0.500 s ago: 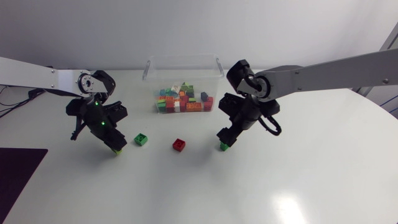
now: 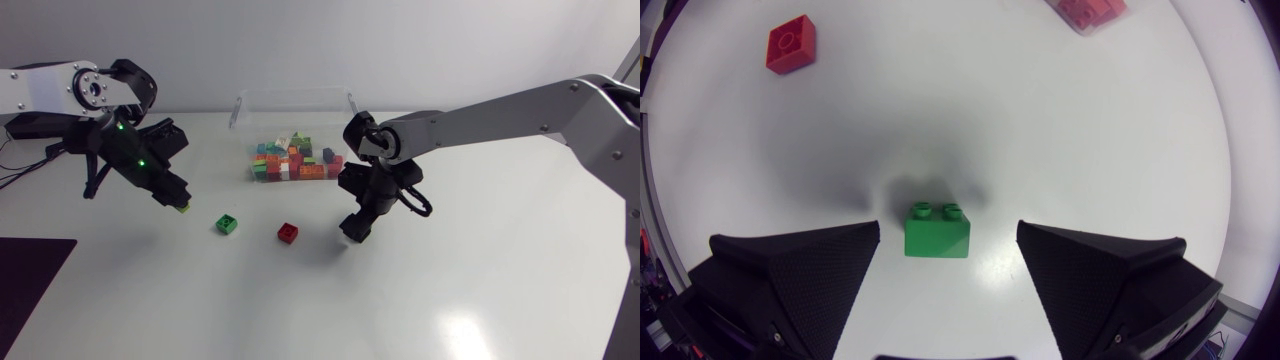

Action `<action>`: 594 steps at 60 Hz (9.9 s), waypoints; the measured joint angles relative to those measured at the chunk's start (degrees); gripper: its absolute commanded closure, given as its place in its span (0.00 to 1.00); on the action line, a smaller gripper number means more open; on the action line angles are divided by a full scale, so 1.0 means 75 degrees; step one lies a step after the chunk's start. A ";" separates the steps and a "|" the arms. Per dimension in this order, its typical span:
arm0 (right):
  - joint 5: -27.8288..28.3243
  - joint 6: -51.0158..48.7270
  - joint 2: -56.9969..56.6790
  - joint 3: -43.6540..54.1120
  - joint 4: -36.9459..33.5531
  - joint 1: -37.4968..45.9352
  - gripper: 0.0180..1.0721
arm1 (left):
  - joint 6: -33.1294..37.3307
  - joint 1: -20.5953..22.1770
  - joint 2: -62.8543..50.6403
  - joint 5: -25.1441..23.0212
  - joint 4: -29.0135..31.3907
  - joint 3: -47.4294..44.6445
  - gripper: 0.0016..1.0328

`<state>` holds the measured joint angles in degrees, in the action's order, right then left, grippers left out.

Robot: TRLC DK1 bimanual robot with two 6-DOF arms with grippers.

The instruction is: Place the duplo bricks in the container

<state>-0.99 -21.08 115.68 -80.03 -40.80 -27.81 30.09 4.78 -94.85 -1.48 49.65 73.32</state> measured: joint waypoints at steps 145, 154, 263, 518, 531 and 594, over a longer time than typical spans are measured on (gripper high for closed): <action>0.0764 0.0624 -0.1399 -0.3162 -0.1577 -0.0198 0.67 | -0.3051 0.0868 -0.2704 -0.1431 -0.4951 0.4310 0.10; 0.0845 0.0731 -0.1376 -0.3780 -0.1323 -0.0041 0.67 | -0.3040 0.0868 -0.2299 -0.1431 -0.5406 0.3570 0.07; 0.0350 0.1416 0.0513 -0.5065 0.1673 0.0323 0.04 | -0.0236 0.0790 -0.0877 -0.0353 -0.1201 -0.0411 0.07; 0.1609 0.0411 -0.1731 -0.3984 -0.1725 -0.0119 0.67 | -0.2757 0.1512 -0.2049 -0.0647 -0.4724 0.3034 0.05; 0.1743 0.0758 -0.1105 -0.4532 -0.0758 0.0067 0.67 | -0.2632 0.1297 -0.0268 -0.0624 -0.4194 0.1961 0.05; 0.1172 0.1131 0.2591 -0.6828 0.2043 0.0350 0.04 | -0.2343 0.0769 0.3042 -0.0629 -0.3392 -0.1026 0.05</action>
<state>7.79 -12.60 135.11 -131.24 -25.47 -25.19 12.51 10.55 -72.03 -6.20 24.21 65.63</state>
